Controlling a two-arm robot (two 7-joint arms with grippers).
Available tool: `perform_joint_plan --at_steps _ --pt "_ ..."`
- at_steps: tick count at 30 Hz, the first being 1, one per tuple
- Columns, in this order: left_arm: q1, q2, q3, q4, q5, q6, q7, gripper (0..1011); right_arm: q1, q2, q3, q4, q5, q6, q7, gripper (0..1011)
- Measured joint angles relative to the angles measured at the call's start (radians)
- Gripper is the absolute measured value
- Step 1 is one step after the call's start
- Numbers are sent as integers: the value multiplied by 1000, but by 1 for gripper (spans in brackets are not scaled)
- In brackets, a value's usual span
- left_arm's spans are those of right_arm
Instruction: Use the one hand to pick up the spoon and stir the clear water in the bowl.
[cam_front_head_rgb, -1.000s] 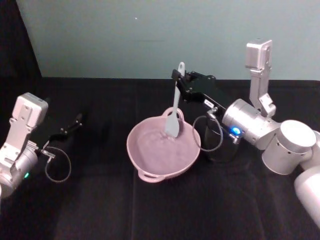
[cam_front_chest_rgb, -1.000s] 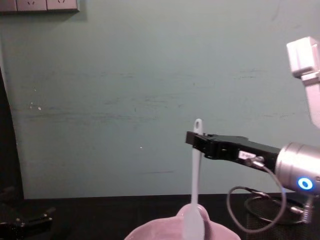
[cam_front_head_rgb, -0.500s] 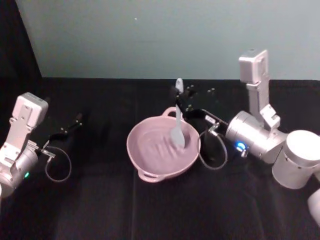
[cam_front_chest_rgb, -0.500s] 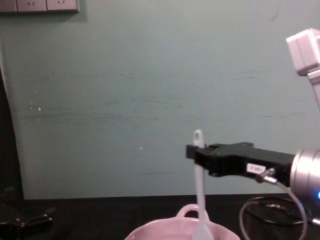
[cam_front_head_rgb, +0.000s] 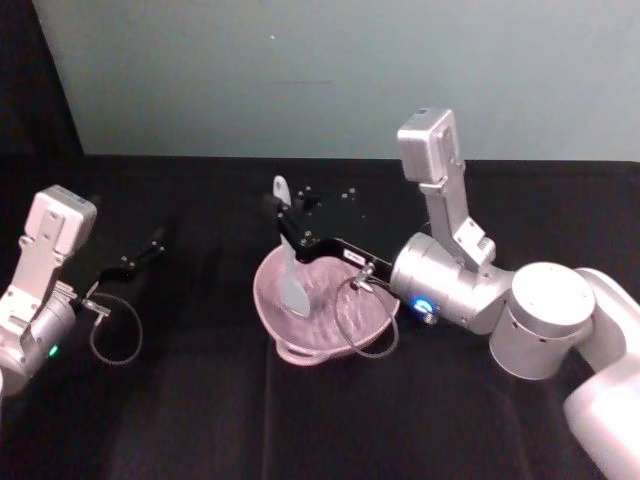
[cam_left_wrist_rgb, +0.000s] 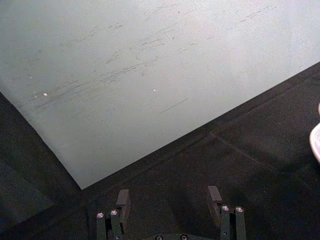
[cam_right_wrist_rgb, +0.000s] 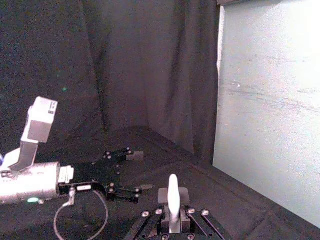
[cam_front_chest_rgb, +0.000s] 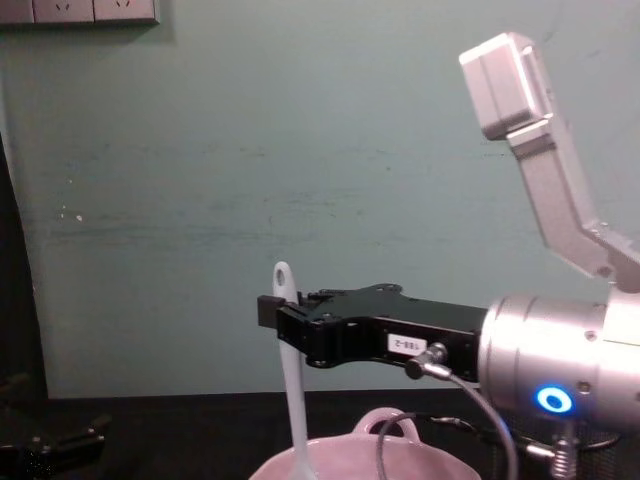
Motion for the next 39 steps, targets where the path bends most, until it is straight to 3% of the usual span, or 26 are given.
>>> perform_joint_plan --at_steps 9,17,27,34,39 --pt "0 0 0 0 0 0 0 1011 61 -60 15 147 24 -60 16 114" --pt "0 0 0 0 0 0 0 1011 90 -69 61 225 29 -97 -5 114" --pt "0 0 0 0 0 0 0 1011 41 -15 120 164 28 -79 -41 114" --pt "0 0 0 0 0 0 0 1011 7 6 127 106 21 -58 -47 114" --pt "0 0 0 0 0 0 0 1011 -17 14 109 57 16 -36 -38 114"
